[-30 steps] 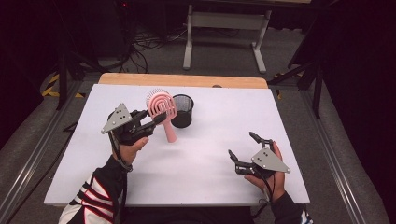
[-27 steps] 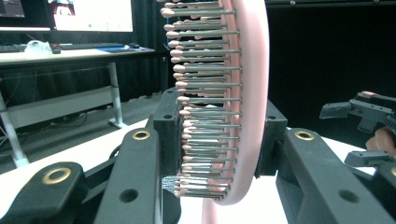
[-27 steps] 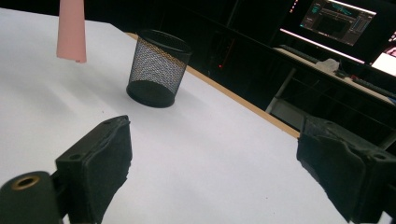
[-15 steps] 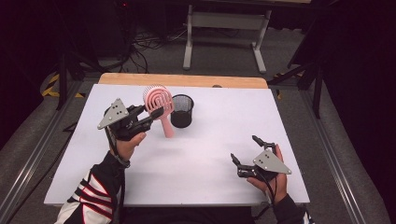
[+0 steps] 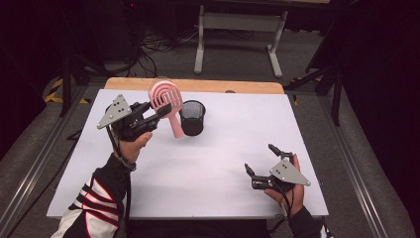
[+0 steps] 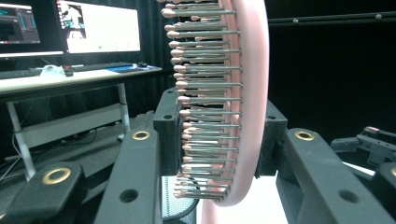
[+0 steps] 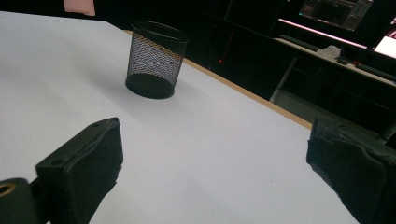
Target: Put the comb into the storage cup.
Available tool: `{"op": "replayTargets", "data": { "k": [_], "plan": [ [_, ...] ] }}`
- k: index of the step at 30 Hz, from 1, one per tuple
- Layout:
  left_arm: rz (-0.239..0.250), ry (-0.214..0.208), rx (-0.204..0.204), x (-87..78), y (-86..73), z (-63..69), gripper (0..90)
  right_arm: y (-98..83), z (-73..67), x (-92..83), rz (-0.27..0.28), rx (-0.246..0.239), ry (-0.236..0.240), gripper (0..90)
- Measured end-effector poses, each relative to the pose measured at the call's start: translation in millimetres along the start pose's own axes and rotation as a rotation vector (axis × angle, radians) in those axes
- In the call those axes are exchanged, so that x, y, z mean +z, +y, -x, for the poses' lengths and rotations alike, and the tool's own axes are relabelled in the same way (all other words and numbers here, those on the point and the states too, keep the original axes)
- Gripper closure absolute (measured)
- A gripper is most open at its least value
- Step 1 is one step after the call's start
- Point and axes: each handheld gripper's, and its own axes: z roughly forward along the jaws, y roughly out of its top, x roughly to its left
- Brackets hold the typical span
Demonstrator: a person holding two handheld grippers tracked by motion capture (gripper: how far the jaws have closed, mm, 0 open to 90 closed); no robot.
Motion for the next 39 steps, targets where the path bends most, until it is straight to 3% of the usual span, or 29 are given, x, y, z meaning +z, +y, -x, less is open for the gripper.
{"op": "replayTargets", "data": {
  "k": [16, 39],
  "plan": [
    [0.002, 0.002, 0.007, 17.4, 14.8, -5.3, 63.4, -1.0, -0.4, 0.9, 0.004, 0.006, -0.003, 4.5],
    [-0.023, 0.019, -0.030, 44.4, 14.6, -21.6, 63.4, -0.5, 0.0, 0.2, 0.007, 0.009, 0.003, 5.1]
  ]
}}
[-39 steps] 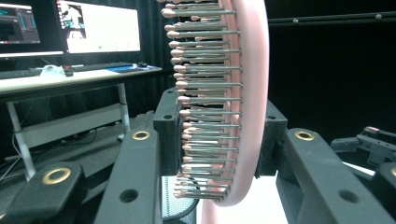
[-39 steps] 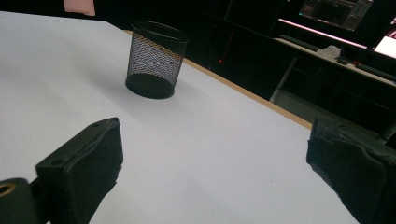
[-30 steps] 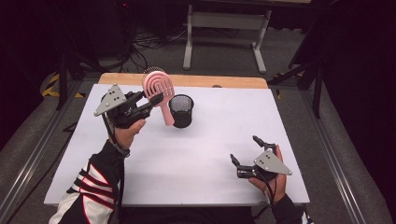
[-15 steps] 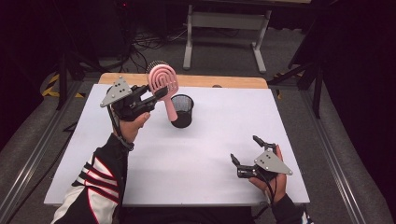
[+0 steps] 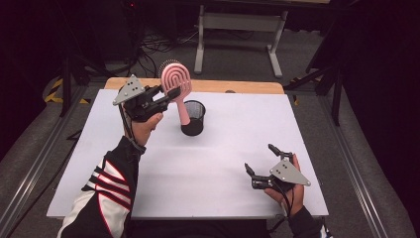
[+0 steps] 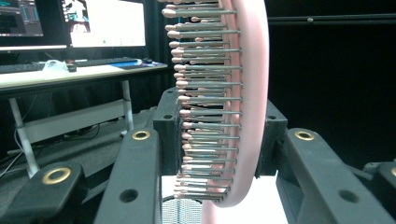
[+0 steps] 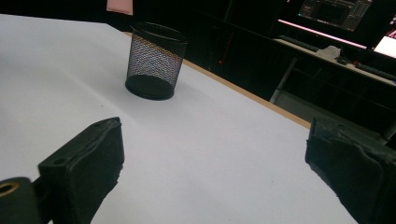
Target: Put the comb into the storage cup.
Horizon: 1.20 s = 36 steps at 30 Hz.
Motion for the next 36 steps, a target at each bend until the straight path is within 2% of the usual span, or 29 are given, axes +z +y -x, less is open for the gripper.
{"op": "replayTargets", "data": {
  "k": [9, 21, 25, 36],
  "plan": [
    [0.002, 0.007, -0.012, 13.0, 3.6, -5.9, 63.4, 0.1, -0.2, 0.0, -0.001, 0.001, 0.003, 5.2],
    [-0.017, 0.050, -0.015, 31.6, 3.9, -16.1, 63.4, -0.5, 0.4, 0.0, 0.002, 0.005, 0.007, 5.3],
    [-0.025, 0.071, -0.030, 37.5, 0.6, -20.9, 63.4, -0.5, 0.2, -0.2, 0.004, 0.004, 0.009, 5.3],
    [-0.047, 0.090, -0.074, 52.0, -12.2, -27.3, 63.4, -0.8, -0.1, 0.1, 0.004, 0.003, 0.011, 5.3]
  ]
}}
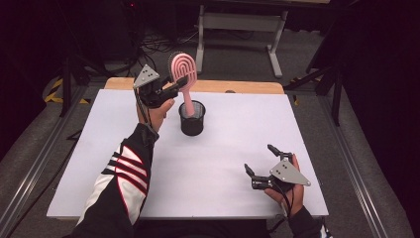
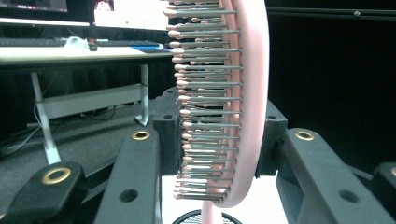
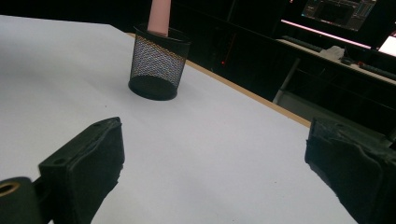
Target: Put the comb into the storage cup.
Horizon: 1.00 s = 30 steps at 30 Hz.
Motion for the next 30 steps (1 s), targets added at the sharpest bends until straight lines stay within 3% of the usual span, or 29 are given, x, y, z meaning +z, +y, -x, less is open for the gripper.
{"op": "replayTargets", "data": {
  "k": [7, 21, 30],
  "plan": [
    [-0.007, 0.000, -0.042, 5.5, -10.1, -2.3, 63.3, -0.2, -0.4, 0.3, -0.002, -0.001, 0.005, 5.3],
    [-0.029, -0.015, -0.086, 11.8, -28.3, -1.5, 63.4, -0.5, -0.6, 0.7, -0.006, -0.005, 0.009, 5.3],
    [-0.043, -0.022, -0.091, 13.6, -35.4, -0.3, 63.3, 0.1, -1.5, 0.5, -0.002, -0.006, 0.009, 5.5]
  ]
}}
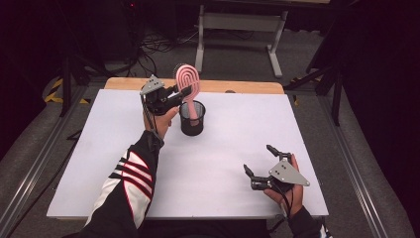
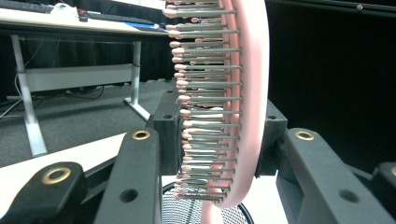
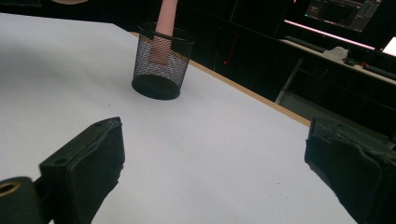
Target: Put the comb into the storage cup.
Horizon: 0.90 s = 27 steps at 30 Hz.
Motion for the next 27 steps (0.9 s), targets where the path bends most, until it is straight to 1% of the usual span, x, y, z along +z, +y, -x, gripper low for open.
{"op": "replayTargets", "data": {
  "k": [9, 15, 17, 19, 27],
  "plan": [
    [-0.005, 0.000, -0.013, 2.0, -5.8, 1.0, 63.3, -0.4, -0.1, 0.5, -0.004, 0.000, 0.004, 5.5],
    [-0.012, 0.005, -0.020, 2.4, -9.8, -0.7, 63.3, -0.6, -0.2, 0.8, -0.006, 0.001, 0.007, 5.5],
    [-0.014, 0.007, -0.017, 2.7, -10.9, -1.1, 63.3, -0.6, -0.4, 0.8, -0.005, 0.000, 0.007, 5.5],
    [-0.021, 0.008, -0.026, 2.9, -12.8, -1.5, 63.3, -0.6, -0.5, 0.9, -0.007, 0.000, 0.009, 5.5],
    [-0.027, 0.016, -0.036, 5.1, -19.0, -4.8, 63.2, -0.9, -0.6, 1.4, -0.008, -0.002, 0.010, 5.5]
  ]
}}
